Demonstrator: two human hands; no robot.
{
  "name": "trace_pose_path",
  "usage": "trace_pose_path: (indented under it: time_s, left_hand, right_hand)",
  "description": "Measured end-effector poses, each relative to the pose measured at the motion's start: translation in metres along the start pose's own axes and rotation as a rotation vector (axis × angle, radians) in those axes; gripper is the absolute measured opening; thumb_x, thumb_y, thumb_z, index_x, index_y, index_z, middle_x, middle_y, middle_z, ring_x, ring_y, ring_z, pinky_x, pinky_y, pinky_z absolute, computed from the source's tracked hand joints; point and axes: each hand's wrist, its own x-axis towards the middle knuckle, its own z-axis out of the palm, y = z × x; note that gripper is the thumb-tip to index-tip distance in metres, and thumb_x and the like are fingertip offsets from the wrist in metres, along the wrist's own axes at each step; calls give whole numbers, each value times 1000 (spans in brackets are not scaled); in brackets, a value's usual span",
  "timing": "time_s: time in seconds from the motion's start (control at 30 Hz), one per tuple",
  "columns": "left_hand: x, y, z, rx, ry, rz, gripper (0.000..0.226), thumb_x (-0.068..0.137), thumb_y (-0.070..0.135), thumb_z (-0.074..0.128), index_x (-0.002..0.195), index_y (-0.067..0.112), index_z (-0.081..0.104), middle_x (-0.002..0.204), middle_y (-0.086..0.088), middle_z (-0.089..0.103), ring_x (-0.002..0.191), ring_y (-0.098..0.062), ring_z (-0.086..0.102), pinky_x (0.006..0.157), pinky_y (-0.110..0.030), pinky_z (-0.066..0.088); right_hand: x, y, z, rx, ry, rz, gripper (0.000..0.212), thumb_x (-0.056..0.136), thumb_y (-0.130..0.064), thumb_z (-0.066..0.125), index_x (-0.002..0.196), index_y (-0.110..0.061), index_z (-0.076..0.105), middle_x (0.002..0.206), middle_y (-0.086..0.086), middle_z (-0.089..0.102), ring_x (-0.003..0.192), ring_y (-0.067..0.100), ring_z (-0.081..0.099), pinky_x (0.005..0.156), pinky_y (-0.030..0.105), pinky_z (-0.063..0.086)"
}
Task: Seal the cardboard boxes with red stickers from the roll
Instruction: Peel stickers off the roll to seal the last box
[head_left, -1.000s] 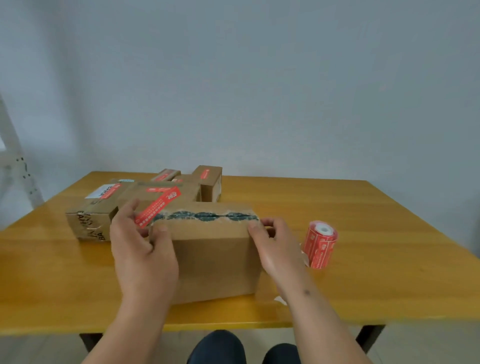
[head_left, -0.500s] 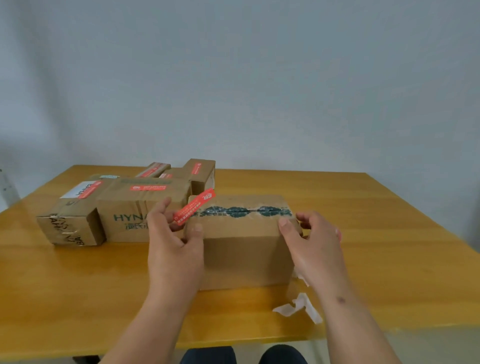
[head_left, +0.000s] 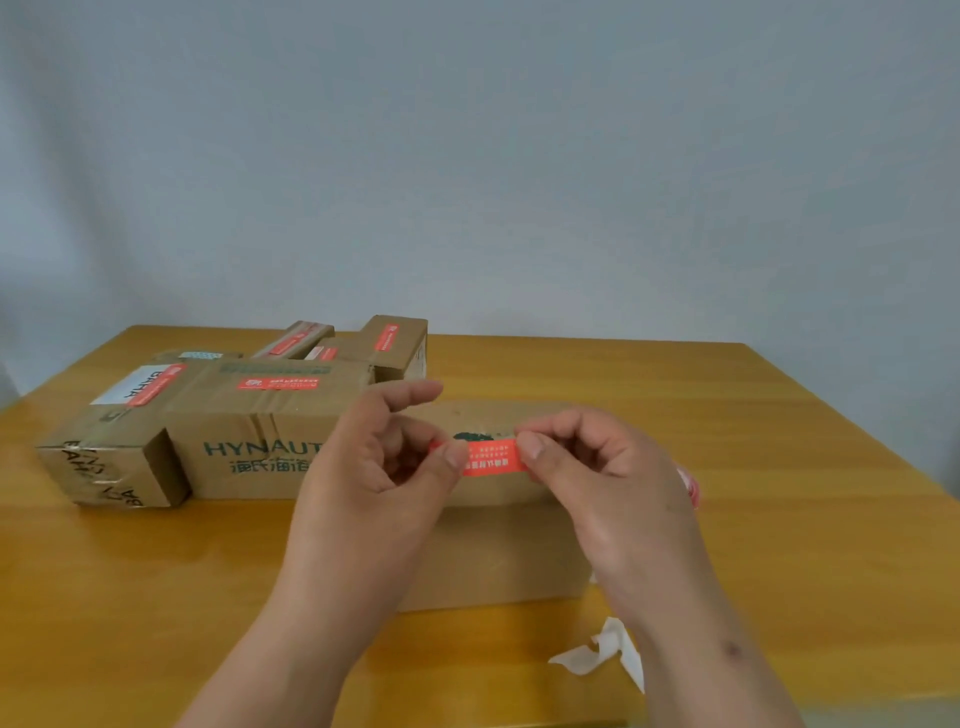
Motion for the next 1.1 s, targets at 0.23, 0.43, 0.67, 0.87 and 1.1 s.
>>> trace_pose_path:
  time_s: [0.23,0.43,0.67,0.87,1.1]
  left_hand:
    - [12,2,-4,183,-18,-83,45,83,23,72,119,45,60,81,13,74,82,-11,67,76,-25,54]
    - [33,11,-8,200,-44,-113,39,82,12,73,114,33,67,79,10,74,67,-10,69,75,-30,59]
    - [50,18,-12,358,-71,-100,28,85,14,71,101,37,69,76,18,71,58,0,67,56,-8,50]
    - [58,15,-12,449,-119,-126,18,85,18,71,82,36,72,67,11,71,56,1,66,50,-4,44]
    - [65,14,-18,444,-176,-163,18,85,17,71,79,34,73,70,15,71,59,-2,67,61,-19,52]
  right_hand:
    - [8,-3,-5,-176,-23,-117,17,82,-25,70,78,-41,69,77,-30,64,74,-9,57,62,5,40]
    - [19,-4,0,-290,42,-389,19,82,-16,72,89,-34,74,80,-21,67,84,-5,60,67,4,41]
    - [31,-4,8,-403,57,-552,15,84,-11,69,91,-22,75,84,-15,67,84,-1,61,70,7,44]
    - [34,0,12,-446,58,-581,13,83,-15,66,89,-22,75,98,-8,58,82,3,57,69,5,43]
    - [44,1,12,-366,-9,-414,13,81,-16,73,86,-29,75,89,-14,53,87,2,54,66,5,40]
